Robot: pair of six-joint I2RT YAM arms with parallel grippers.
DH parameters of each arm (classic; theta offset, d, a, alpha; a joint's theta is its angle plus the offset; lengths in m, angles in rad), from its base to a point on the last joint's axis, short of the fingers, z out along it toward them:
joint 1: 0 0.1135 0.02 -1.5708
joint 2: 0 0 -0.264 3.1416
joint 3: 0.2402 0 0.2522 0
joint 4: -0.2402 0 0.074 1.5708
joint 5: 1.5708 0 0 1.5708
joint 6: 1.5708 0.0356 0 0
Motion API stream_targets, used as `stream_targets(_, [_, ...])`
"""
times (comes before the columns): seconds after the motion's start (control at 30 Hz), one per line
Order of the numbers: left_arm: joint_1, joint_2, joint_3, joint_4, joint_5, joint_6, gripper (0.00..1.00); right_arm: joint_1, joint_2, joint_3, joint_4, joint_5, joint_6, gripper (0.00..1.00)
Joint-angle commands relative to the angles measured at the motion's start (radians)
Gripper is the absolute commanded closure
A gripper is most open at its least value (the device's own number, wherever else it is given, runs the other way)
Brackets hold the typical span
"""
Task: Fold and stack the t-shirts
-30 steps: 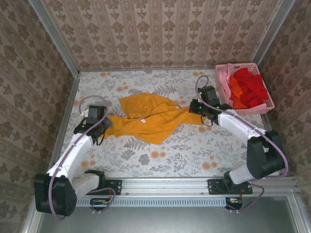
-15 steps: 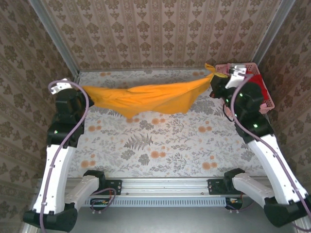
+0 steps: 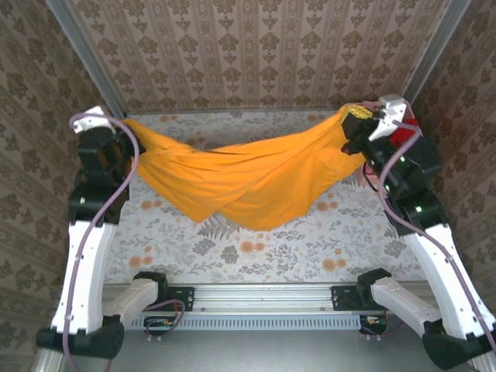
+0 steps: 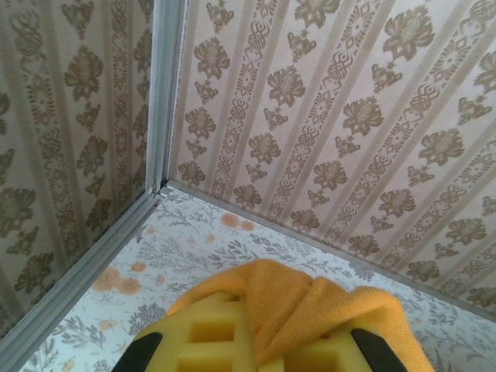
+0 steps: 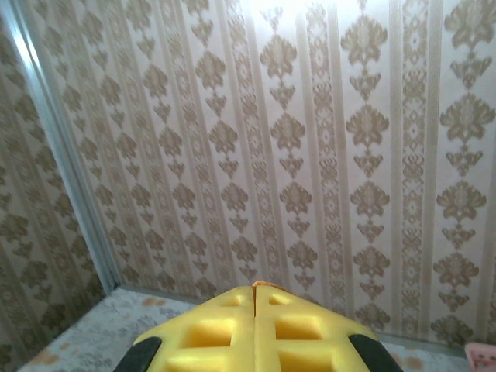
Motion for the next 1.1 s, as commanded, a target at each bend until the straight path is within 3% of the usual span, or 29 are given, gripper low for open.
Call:
stream_targets(0.0, [0.034, 0.143, 0.042, 0.061, 0.083, 0.011, 1.0, -0.004, 0.097, 0.023, -0.023, 0.052, -0.024, 1.0])
stream_targets(0.2, [0.066, 0.32, 0.141, 0.075, 0.189, -0.025, 1.0, -0.004, 0.224, 0.073, 0.005, 0.009, 0.006, 1.0])
stream_targets(0.57, [0.083, 0.132, 0.128, 0.044, 0.134, 0.032, 1.0, -0.003, 0.072, 0.017, 0.026, -0.057, 0.036, 1.0])
stream_targets(0.77, [0.109, 0.118, 0.092, -0.016, 0.176, 0.031, 1.0, -0.005, -0.014, -0.071, -0.102, -0.004, 0.042, 1.0])
stream_targets(0.93, [0.115, 0.221, 0.092, -0.021, 0.232, 0.033, 1.0, -0.004, 0.012, -0.145, -0.182, 0.064, 0.035, 1.0])
stream_targets(1.07, [0.107, 0.397, 0.113, 0.013, 0.302, 0.016, 1.0, -0.004, 0.117, -0.199, -0.132, 0.078, 0.024, 1.0])
